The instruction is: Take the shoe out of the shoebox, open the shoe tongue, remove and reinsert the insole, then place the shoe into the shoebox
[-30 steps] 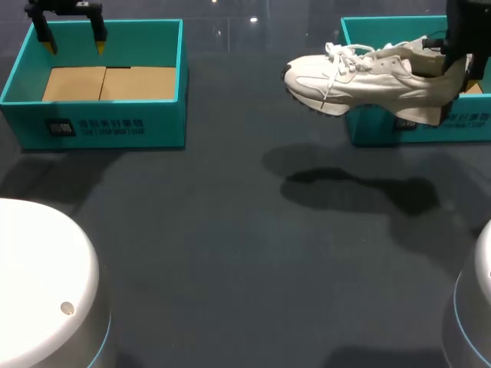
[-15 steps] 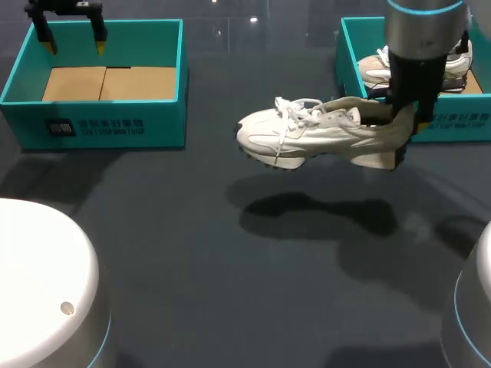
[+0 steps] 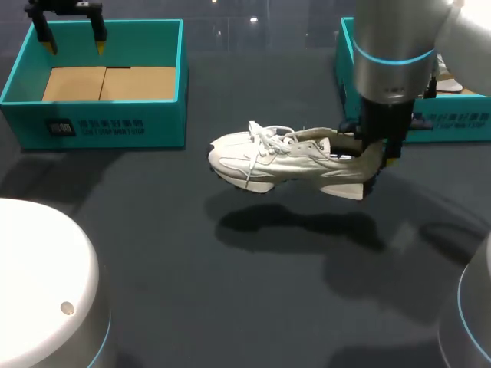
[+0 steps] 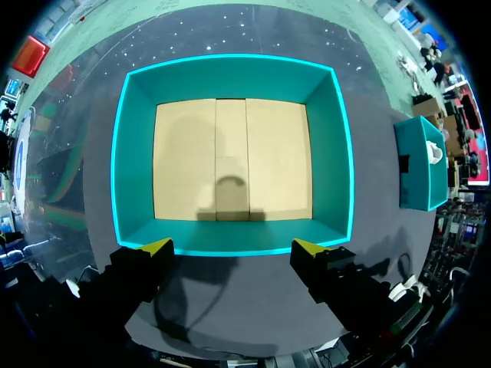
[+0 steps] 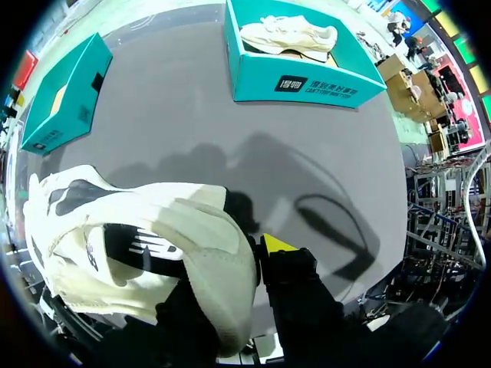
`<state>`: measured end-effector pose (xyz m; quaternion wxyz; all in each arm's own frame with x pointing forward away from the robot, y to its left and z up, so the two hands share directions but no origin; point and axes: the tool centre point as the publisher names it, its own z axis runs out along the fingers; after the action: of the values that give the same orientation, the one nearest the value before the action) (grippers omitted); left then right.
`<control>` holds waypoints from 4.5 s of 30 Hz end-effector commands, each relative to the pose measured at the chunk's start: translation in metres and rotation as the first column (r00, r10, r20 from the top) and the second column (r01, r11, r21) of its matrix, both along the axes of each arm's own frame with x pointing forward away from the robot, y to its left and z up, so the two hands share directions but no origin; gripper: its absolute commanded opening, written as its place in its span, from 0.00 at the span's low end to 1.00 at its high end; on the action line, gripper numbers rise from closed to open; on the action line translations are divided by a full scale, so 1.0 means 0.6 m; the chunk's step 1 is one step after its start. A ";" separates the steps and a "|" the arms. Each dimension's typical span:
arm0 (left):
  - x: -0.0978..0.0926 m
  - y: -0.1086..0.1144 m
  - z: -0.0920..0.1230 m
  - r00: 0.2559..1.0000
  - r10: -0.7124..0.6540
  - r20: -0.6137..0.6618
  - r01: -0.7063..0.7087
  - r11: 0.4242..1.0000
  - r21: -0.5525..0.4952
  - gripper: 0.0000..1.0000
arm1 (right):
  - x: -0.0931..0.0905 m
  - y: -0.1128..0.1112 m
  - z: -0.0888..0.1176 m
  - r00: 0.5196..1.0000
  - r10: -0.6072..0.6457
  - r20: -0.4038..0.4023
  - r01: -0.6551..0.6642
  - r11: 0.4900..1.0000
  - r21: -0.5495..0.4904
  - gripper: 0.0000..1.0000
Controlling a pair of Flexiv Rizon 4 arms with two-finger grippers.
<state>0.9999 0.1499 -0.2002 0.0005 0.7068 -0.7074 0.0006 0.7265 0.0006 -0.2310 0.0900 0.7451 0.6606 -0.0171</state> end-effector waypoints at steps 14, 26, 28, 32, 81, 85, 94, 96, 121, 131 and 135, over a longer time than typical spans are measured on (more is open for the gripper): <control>0.000 0.000 0.000 1.000 0.000 0.000 0.000 1.000 0.001 1.00 | -0.051 0.070 -0.064 0.999 0.038 -0.005 -0.038 0.992 -0.123 0.00; 0.000 0.000 0.000 1.000 0.000 0.000 0.000 1.000 0.001 1.00 | -0.076 0.105 -0.136 0.997 0.082 0.008 -0.080 0.988 -0.132 0.00; 0.000 0.000 0.000 1.000 0.000 0.000 0.000 1.000 0.001 1.00 | -0.074 0.105 -0.145 0.997 0.080 -0.003 -0.079 0.987 -0.138 0.00; 0.000 0.000 0.000 1.000 0.000 0.000 0.000 1.000 0.001 1.00 | -0.071 0.106 -0.161 0.996 0.089 -0.003 -0.089 0.986 -0.138 0.00; 0.000 0.000 0.000 1.000 0.000 0.000 0.000 1.000 0.001 1.00 | -0.054 0.072 -0.258 0.993 0.084 -0.079 -0.088 0.995 -0.056 0.46; 0.000 0.000 0.000 1.000 0.000 0.000 0.000 1.000 0.001 1.00 | -0.056 0.071 -0.253 0.993 0.082 -0.082 -0.086 0.995 -0.045 0.84; 0.000 0.000 0.000 1.000 0.000 0.000 0.000 1.000 0.001 1.00 | -0.059 0.068 -0.188 0.994 0.094 -0.050 -0.093 0.995 0.026 1.00; 0.000 0.000 0.000 1.000 0.000 0.000 0.000 1.000 0.001 1.00 | -0.058 0.069 -0.172 0.993 0.106 -0.054 -0.104 0.994 0.044 1.00; 0.000 0.000 0.000 1.000 0.000 0.000 0.000 1.000 0.001 1.00 | -0.069 0.028 -0.055 0.795 0.596 0.113 -0.592 0.721 0.361 1.00; 0.000 0.000 0.000 1.000 0.000 0.000 0.000 1.000 0.001 1.00 | -0.104 -0.050 -0.067 0.373 0.716 0.590 -0.928 0.276 0.252 1.00; 0.000 0.000 0.000 1.000 0.000 0.000 0.000 1.000 0.001 1.00 | -0.101 -0.068 -0.095 0.340 0.723 0.601 -0.938 0.220 0.267 1.00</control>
<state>0.9999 0.1500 -0.2002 0.0005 0.7069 -0.7074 0.0006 0.6799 -0.0230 -0.2746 -0.0458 0.3706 0.9179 0.1345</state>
